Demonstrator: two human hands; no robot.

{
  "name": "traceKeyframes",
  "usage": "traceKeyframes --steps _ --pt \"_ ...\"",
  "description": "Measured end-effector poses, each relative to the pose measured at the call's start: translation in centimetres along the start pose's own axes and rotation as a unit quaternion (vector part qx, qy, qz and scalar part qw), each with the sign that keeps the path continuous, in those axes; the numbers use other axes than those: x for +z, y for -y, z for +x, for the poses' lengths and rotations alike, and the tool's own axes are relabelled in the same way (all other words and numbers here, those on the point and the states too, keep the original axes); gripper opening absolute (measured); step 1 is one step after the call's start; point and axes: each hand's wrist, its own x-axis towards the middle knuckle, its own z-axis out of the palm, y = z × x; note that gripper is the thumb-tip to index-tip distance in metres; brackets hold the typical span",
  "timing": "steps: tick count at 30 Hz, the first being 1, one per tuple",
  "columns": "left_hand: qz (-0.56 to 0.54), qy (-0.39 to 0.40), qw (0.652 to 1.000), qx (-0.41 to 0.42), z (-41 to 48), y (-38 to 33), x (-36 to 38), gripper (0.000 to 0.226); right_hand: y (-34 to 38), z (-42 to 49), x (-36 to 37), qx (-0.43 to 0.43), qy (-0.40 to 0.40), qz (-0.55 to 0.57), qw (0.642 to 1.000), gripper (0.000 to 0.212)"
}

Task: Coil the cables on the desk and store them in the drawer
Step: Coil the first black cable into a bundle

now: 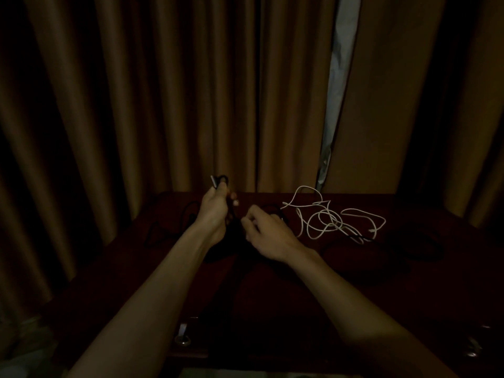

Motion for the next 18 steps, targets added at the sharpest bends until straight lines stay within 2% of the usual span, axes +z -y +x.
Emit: traceKeyframes --steps 3,6,11,14,16,18 --pt "-0.084 -0.009 0.996 -0.018 0.5 -1.0 -0.7 0.028 -0.8 -0.5 -0.6 0.023 0.062 -0.076 0.995 0.041" --pt "-0.108 -0.03 0.993 -0.035 0.8 -1.8 -1.9 0.031 -2.2 -1.0 -0.5 0.062 0.106 -0.112 0.986 0.043" --pt "-0.017 -0.05 0.999 -0.009 1.0 -1.1 -3.1 0.031 -3.6 -0.5 -0.6 0.115 0.1 -0.12 0.981 0.032" --pt "0.049 -0.035 0.998 0.002 0.6 -0.2 -3.0 0.03 -3.0 0.1 -0.9 0.142 0.107 -0.21 0.961 0.03" --pt "0.065 -0.027 0.997 0.008 0.4 0.3 -2.8 0.029 -2.1 0.4 -0.9 0.108 0.089 -0.249 0.958 0.033" --pt "0.094 -0.013 0.995 0.02 0.3 0.6 -2.8 0.028 -1.5 0.5 -0.8 0.062 0.086 -0.198 0.974 0.027"
